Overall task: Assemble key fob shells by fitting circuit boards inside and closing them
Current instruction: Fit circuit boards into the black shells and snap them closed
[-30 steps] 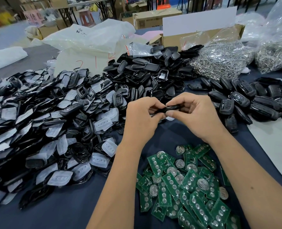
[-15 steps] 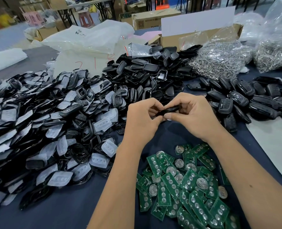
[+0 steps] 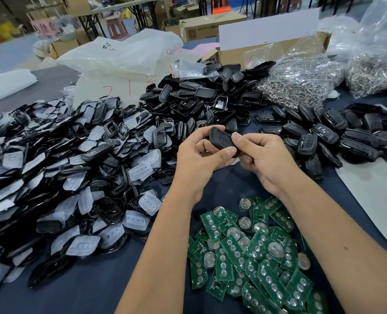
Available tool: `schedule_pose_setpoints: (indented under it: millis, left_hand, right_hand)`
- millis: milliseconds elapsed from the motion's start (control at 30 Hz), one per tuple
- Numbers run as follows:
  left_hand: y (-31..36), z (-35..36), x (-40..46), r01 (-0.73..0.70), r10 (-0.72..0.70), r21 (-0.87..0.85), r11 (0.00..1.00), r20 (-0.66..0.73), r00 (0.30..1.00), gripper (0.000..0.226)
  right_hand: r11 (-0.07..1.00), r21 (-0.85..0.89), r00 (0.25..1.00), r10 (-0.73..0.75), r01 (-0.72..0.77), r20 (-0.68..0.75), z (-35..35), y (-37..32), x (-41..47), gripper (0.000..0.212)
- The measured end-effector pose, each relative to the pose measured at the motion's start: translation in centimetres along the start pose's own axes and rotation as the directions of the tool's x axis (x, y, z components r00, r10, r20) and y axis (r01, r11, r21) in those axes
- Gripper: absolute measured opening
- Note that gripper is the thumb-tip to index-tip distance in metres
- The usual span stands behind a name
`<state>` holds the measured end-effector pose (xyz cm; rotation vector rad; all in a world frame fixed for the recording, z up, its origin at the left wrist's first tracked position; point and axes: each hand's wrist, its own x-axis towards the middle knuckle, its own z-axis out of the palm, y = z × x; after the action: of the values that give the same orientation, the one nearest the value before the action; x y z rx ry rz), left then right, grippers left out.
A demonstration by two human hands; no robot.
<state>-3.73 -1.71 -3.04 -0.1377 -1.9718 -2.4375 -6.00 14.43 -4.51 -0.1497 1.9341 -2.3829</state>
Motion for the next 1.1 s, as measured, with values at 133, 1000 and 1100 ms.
schedule_pose_setpoints:
  millis: [133,1000,1100]
  left_hand:
    - [0.1,-0.3,0.2,0.049,-0.048,-0.067,0.997,0.015,0.999,0.025]
    - [0.0,-0.1,0.4,0.143,-0.165,-0.118,0.983,-0.202,0.965,0.016]
    - [-0.1,-0.2,0.5,0.128,-0.140,-0.064,0.990,-0.234,0.962,0.013]
  right_hand:
    - [1.000,0.019,1.000,0.009,-0.009,-0.012,-0.1,0.3,0.2,0.038]
    - [0.993,-0.101,0.998,-0.065,0.062,-0.018,0.9,0.3,-0.5,0.024]
    - [0.980,-0.165,0.993,-0.108,0.113,0.036,0.6,0.2,-0.7,0.007]
